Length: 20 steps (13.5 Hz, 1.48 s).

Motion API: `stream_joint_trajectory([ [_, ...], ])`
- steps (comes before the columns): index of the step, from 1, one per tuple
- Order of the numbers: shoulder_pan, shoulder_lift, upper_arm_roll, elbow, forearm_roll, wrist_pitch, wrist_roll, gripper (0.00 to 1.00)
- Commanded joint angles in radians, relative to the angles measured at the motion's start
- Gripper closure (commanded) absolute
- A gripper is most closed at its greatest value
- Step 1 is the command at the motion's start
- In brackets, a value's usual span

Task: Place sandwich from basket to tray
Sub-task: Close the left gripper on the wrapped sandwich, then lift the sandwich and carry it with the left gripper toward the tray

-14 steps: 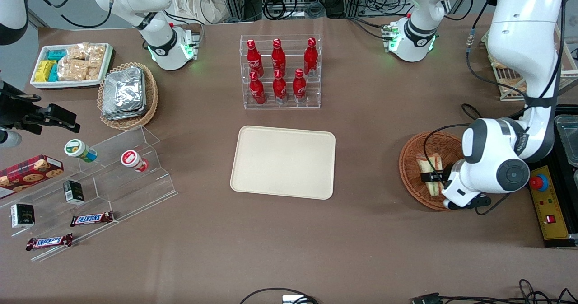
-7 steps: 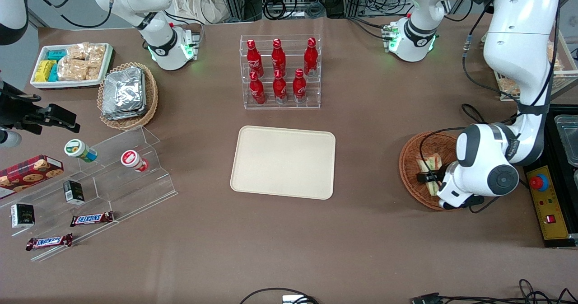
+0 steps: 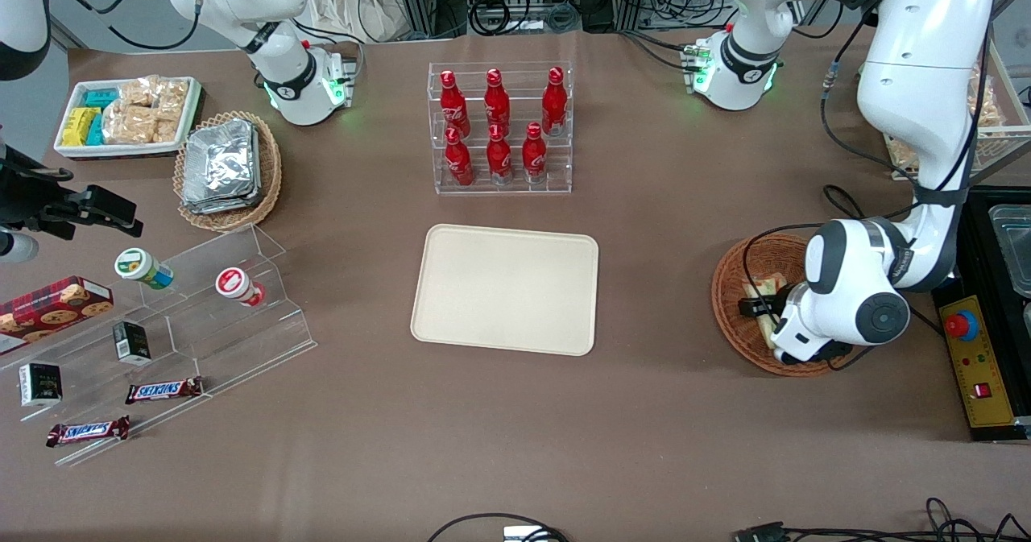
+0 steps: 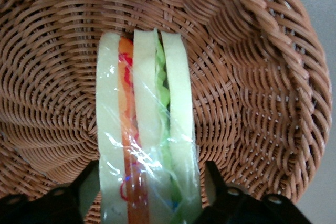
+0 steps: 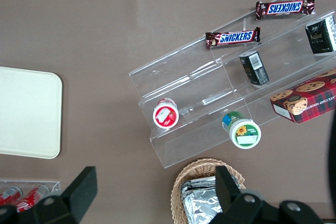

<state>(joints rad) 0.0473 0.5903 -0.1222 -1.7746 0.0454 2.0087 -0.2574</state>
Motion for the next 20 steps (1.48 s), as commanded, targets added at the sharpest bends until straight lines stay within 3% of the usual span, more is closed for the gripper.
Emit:
stream_joint_trajectory([
  [1, 0.003, -0.023, -0.004, -0.013, 0.017, 0.004, -0.022, 0.41],
  [3, 0.006, -0.027, -0.004, -0.014, 0.017, -0.001, -0.022, 0.56],
  [7, 0.002, -0.076, -0.005, -0.009, 0.016, -0.068, -0.058, 0.67],
  [13, -0.049, -0.259, -0.036, 0.017, -0.002, -0.206, -0.08, 0.68],
  [20, -0.078, -0.302, -0.267, 0.055, -0.002, -0.196, -0.299, 0.69],
])
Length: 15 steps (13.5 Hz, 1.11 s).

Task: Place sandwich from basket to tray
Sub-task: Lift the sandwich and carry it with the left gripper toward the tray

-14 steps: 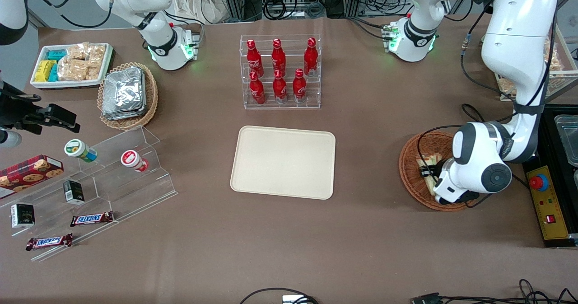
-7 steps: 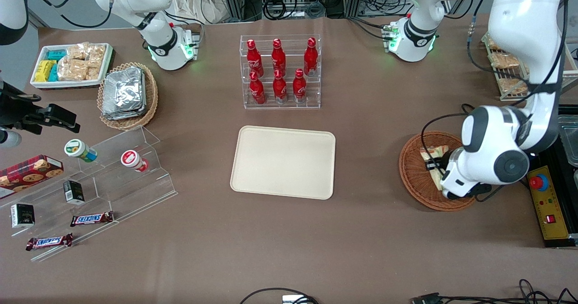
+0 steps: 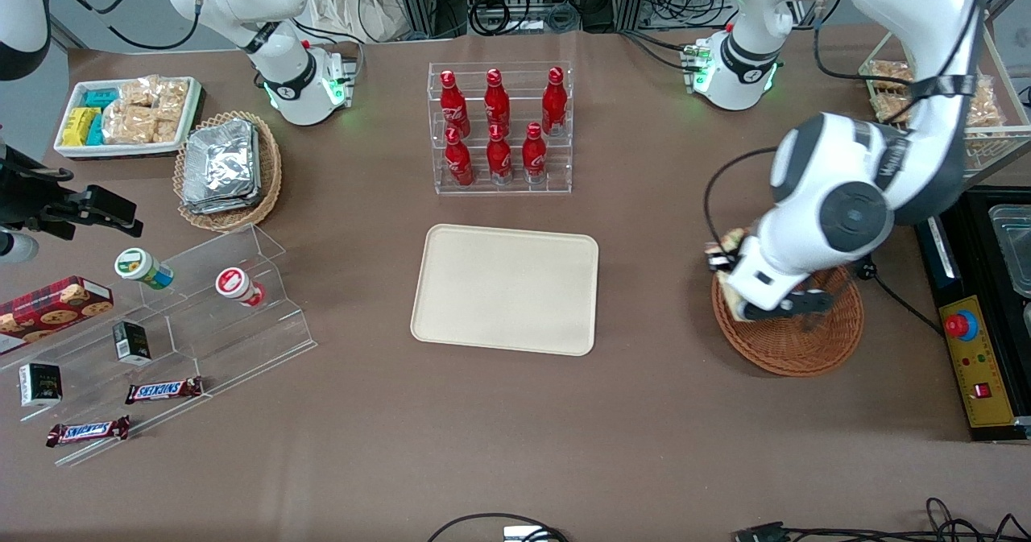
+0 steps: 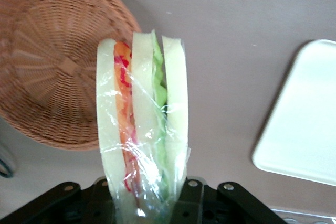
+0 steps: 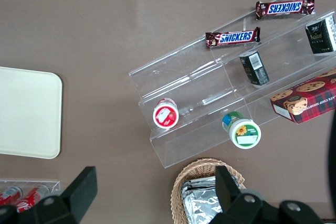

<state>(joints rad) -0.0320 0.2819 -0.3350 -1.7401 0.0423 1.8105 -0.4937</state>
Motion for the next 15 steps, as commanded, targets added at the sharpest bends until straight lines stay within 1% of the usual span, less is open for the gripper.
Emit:
stream_joint_trajectory([
  [1, 0.001, 0.019, -0.094, 0.025, 0.004, 0.015, -0.106, 0.76],
  [2, -0.008, 0.031, -0.119, 0.024, 0.005, 0.035, -0.136, 0.76],
  [4, -0.064, 0.059, -0.122, 0.025, 0.007, 0.052, -0.154, 0.73],
  [5, -0.093, 0.074, -0.122, 0.025, 0.007, 0.068, -0.154, 0.7],
  [8, -0.167, 0.124, -0.122, 0.037, 0.016, 0.119, -0.152, 0.7],
  [10, -0.186, 0.183, -0.121, 0.077, 0.024, 0.144, -0.14, 0.7],
  [12, -0.21, 0.244, -0.121, 0.125, 0.092, 0.144, -0.131, 0.7],
  [14, -0.216, 0.286, -0.121, 0.148, 0.134, 0.145, -0.068, 0.66],
  [15, -0.216, 0.293, -0.121, 0.149, 0.155, 0.145, -0.031, 0.66],
])
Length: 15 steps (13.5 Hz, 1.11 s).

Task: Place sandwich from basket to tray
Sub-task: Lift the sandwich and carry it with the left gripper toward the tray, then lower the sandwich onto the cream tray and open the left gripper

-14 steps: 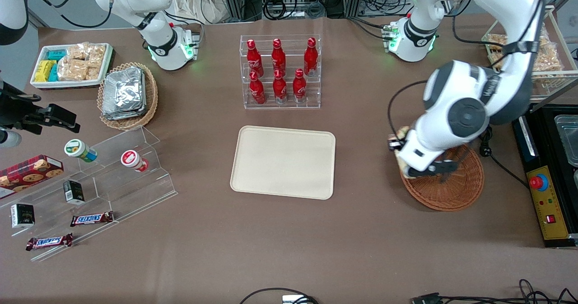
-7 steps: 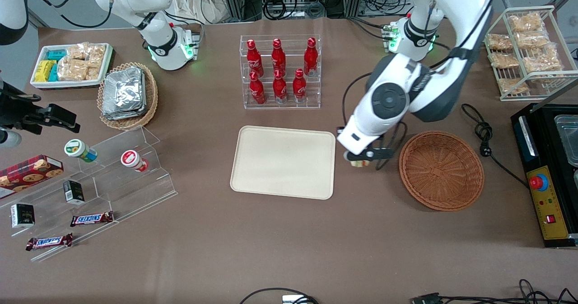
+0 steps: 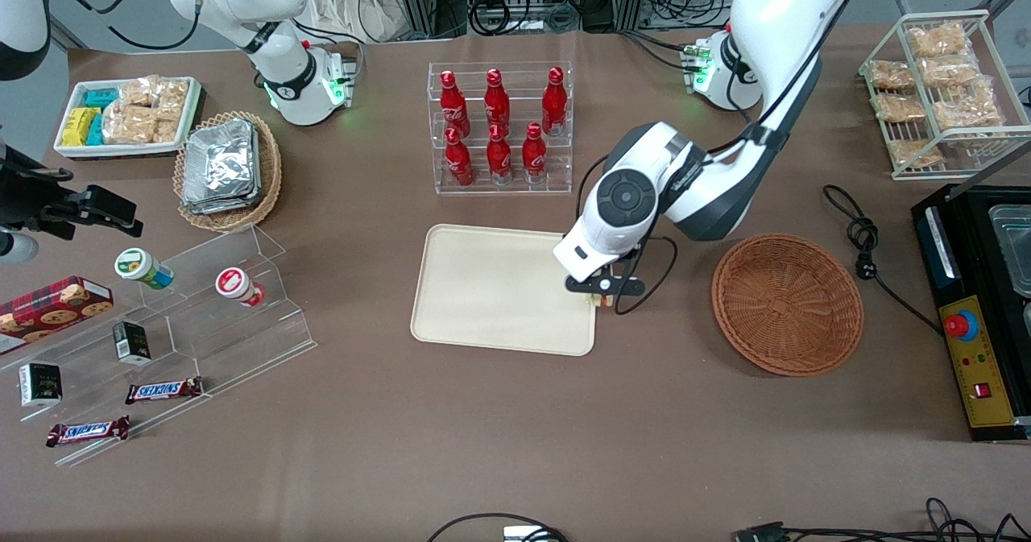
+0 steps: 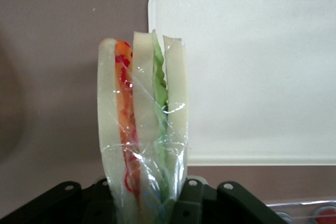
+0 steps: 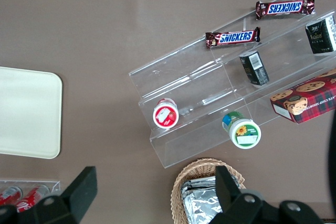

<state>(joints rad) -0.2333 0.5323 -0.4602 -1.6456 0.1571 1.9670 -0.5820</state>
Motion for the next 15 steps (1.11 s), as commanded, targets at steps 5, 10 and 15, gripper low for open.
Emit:
stream_joint_trajectory([
  [5, -0.014, 0.092, 0.005, 0.055, 0.062, 0.053, 0.068, 0.66],
  [10, -0.017, 0.143, 0.005, 0.056, 0.015, 0.108, 0.053, 0.66],
  [15, -0.027, 0.179, 0.005, 0.055, -0.002, 0.167, 0.037, 0.66],
])
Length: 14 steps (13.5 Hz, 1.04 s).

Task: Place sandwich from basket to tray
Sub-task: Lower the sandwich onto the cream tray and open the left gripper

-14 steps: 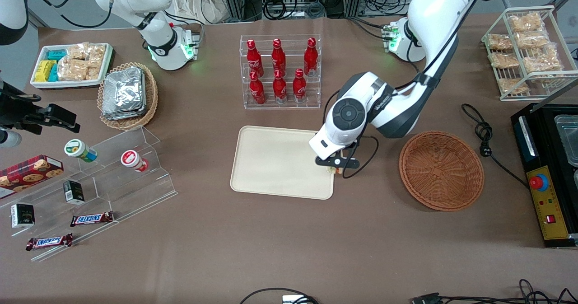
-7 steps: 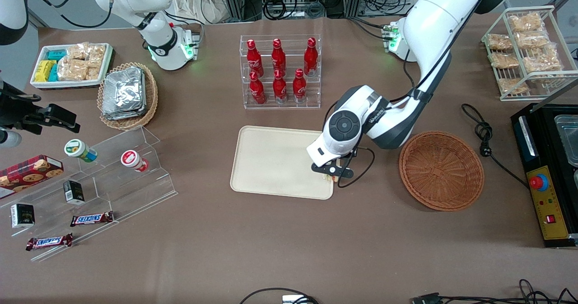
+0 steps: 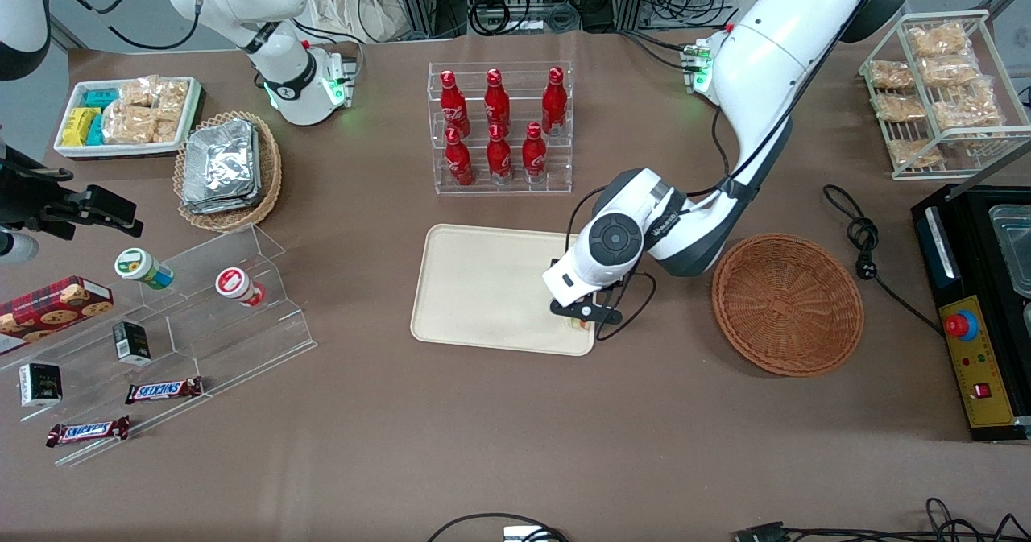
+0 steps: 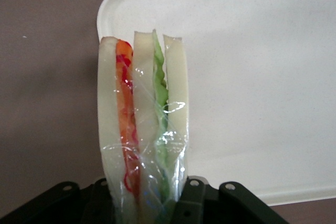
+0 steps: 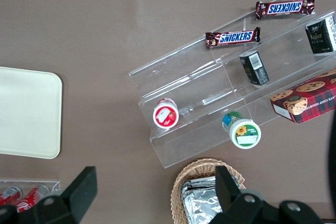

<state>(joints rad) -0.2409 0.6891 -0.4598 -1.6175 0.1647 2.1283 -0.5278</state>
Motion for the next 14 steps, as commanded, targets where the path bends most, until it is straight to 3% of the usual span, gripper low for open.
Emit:
stream_joint_trajectory([
  [1, -0.026, 0.033, 0.004, 0.027, -0.011, 0.015, -0.017, 0.65],
  [5, -0.029, 0.058, 0.004, 0.028, -0.063, 0.015, -0.017, 0.6],
  [6, -0.029, 0.059, 0.004, 0.028, -0.063, 0.015, -0.017, 0.44],
  [7, -0.029, 0.058, 0.004, 0.027, -0.059, 0.015, -0.017, 0.0],
  [12, -0.025, 0.047, 0.004, 0.043, -0.062, 0.002, -0.015, 0.0],
  [14, -0.017, 0.017, 0.006, 0.088, -0.065, -0.08, -0.009, 0.0],
])
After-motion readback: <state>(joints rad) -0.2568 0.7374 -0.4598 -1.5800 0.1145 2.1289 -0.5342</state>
